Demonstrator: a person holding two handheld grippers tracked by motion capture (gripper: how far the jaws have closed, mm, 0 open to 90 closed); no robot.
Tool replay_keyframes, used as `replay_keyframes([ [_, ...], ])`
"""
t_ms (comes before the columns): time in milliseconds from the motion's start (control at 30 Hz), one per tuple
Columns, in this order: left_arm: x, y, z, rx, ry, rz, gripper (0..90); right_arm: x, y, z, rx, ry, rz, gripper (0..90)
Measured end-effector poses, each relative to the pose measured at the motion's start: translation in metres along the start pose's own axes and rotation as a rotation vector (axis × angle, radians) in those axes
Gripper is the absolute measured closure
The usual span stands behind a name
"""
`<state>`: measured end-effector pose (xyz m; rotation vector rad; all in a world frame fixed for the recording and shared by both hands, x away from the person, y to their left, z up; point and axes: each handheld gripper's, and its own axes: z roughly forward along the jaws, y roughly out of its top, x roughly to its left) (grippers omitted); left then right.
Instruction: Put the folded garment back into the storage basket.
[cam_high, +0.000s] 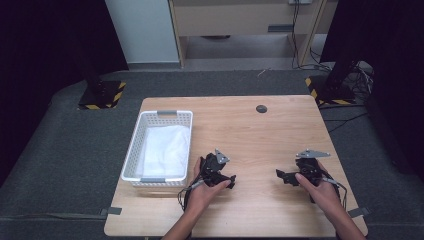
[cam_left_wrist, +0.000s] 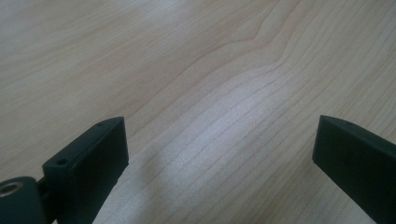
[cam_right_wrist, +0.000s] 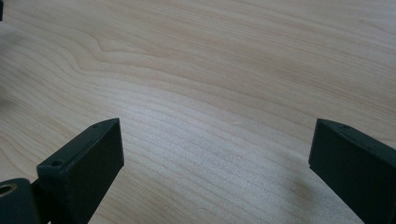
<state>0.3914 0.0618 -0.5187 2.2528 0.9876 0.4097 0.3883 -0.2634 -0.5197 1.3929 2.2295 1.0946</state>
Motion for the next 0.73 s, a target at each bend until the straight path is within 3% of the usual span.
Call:
replay_keyframes([
  [300, -0.002, -0.011, 0.008, 0.014, -0.014, -0.015, 3.0, 0.008, -0.01, 0.012, 0.069, -0.016, -0.052, 2.3],
  [500, -0.001, -0.017, 0.009, -0.029, -0.027, -0.011, 0.0, 0.013, -0.018, 0.015, 0.045, -0.047, -0.146, 0.5],
  [733, -0.001, -0.021, 0.009, -0.055, -0.026, -0.014, 0.0, 0.013, -0.022, 0.011, 0.044, -0.039, -0.152, 0.5],
])
